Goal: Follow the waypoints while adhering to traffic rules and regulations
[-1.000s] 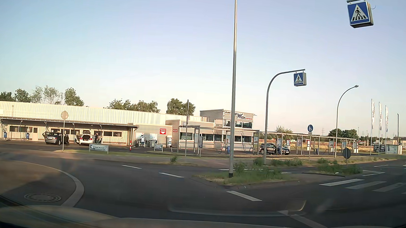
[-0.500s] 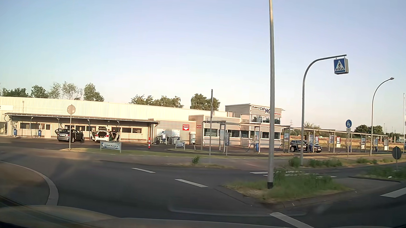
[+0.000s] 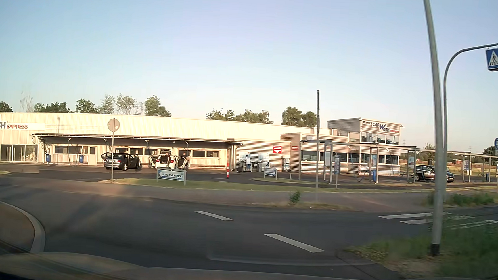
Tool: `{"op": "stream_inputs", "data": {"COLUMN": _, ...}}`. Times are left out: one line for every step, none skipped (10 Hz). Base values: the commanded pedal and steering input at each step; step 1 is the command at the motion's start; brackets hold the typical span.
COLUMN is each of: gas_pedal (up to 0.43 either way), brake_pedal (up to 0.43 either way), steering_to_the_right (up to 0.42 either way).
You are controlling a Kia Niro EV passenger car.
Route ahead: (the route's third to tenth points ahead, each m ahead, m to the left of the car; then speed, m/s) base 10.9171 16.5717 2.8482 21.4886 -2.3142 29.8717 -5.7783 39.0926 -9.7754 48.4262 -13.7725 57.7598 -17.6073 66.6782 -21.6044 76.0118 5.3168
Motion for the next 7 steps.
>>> {"op": "stream_inputs", "data": {"gas_pedal": 0.028, "brake_pedal": 0.030, "steering_to_the_right": -0.299}}
{"op": "stream_inputs", "data": {"gas_pedal": 0.028, "brake_pedal": 0.030, "steering_to_the_right": -0.317}}
{"op": "stream_inputs", "data": {"gas_pedal": 0.028, "brake_pedal": 0.024, "steering_to_the_right": -0.328}}
{"op": "stream_inputs", "data": {"gas_pedal": 0.028, "brake_pedal": 0.030, "steering_to_the_right": -0.330}}
{"op": "stream_inputs", "data": {"gas_pedal": 0.028, "brake_pedal": 0.030, "steering_to_the_right": -0.330}}
{"op": "stream_inputs", "data": {"gas_pedal": 0.028, "brake_pedal": 0.024, "steering_to_the_right": -0.331}}
{"op": "stream_inputs", "data": {"gas_pedal": 0.039, "brake_pedal": 0.024, "steering_to_the_right": -0.334}}
